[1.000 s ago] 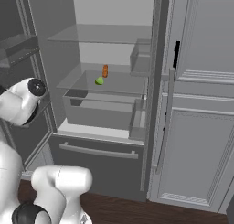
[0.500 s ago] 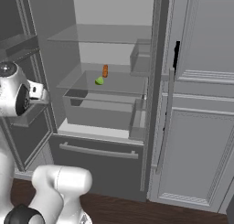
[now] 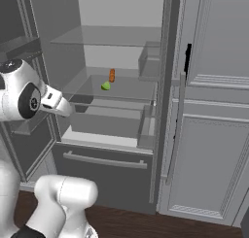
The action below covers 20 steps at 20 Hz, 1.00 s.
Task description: Grab a lemon wedge from the fridge and one ice cube from the ice bowl, and put them in the glass of lemonade.
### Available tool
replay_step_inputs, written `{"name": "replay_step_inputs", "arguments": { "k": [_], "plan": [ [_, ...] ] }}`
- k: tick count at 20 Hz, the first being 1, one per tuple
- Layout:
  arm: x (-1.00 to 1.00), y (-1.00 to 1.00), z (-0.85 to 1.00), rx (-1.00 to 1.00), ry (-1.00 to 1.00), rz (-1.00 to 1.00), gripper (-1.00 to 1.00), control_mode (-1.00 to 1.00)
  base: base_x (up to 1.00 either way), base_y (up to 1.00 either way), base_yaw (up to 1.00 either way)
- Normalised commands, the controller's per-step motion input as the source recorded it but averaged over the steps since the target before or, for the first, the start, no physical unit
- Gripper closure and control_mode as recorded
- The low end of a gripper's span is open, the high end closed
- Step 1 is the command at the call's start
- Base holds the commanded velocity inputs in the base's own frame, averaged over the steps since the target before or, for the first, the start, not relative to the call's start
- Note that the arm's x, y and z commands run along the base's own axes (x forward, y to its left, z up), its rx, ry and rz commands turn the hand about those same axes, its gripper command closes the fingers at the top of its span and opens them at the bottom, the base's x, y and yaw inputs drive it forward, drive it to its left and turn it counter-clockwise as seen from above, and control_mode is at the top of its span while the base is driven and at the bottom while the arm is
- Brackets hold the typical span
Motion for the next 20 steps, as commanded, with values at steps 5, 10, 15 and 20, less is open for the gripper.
{"name": "replay_step_inputs", "arguments": {
  "k": [5, 10, 15, 20],
  "plan": [
    [-0.46, -0.81, -0.12, 0.05, 0.0, -0.14, -1.0, -1.0, 0.0, 0.0, 0.0],
    [-0.06, -0.29, -0.01, 0.01, -0.01, 0.03, -1.0, -1.0, 0.0, 0.0, 0.0],
    [0.18, -0.2, 0.0, 0.0, 0.02, -0.02, -1.0, -1.0, 0.0, 0.0, 0.0],
    [0.4, -0.29, 0.0, 0.0, 0.03, -0.02, -1.0, -1.0, 0.0, 0.0, 0.0]
  ]
}}
